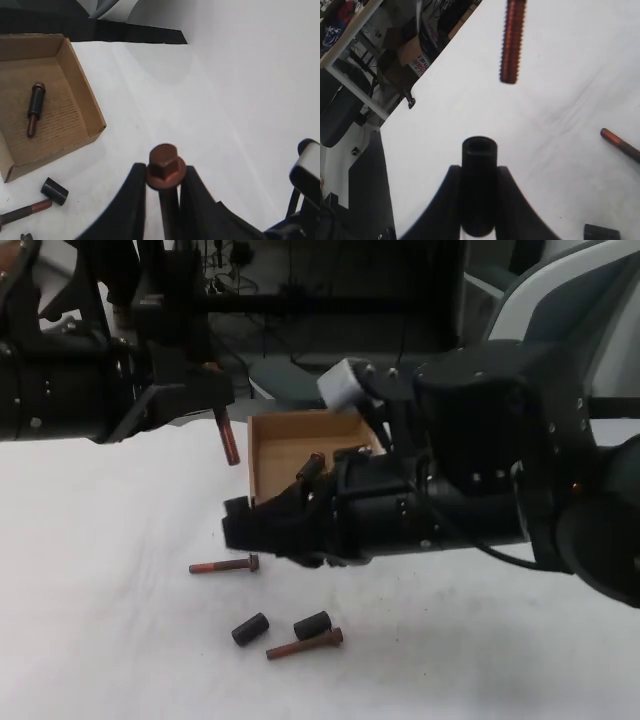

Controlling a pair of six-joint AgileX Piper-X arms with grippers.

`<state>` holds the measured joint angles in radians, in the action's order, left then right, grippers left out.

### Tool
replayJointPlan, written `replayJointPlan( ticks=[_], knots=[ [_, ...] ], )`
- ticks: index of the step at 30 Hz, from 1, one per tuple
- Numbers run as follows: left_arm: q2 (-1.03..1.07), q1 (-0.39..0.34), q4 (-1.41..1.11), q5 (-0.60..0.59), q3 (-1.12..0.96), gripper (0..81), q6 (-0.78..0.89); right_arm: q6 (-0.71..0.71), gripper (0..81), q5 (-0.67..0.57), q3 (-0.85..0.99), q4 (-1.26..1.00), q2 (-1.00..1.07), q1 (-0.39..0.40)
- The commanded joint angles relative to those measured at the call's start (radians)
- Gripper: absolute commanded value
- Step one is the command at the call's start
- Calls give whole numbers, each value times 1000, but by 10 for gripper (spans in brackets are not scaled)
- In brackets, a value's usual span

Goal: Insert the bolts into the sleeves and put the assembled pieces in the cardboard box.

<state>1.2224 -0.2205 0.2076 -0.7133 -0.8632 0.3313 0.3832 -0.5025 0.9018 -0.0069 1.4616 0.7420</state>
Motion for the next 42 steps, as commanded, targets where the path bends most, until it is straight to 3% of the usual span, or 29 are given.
replayJointPlan(
  ticks=[1, 18, 42],
  knots=[
    [-23, -1, -25, -22, -1, 17, -49, -9, 6, 0, 5, -12, -4, -19],
    [-23, -1, -19, -94, -1, 17, -42, -9, 6, 0, 5, -12, -4, -26],
    [-23, -1, -3, -96, -1, 17, -93, 7, 6, -12, 51, -13, -4, -25]
  ],
)
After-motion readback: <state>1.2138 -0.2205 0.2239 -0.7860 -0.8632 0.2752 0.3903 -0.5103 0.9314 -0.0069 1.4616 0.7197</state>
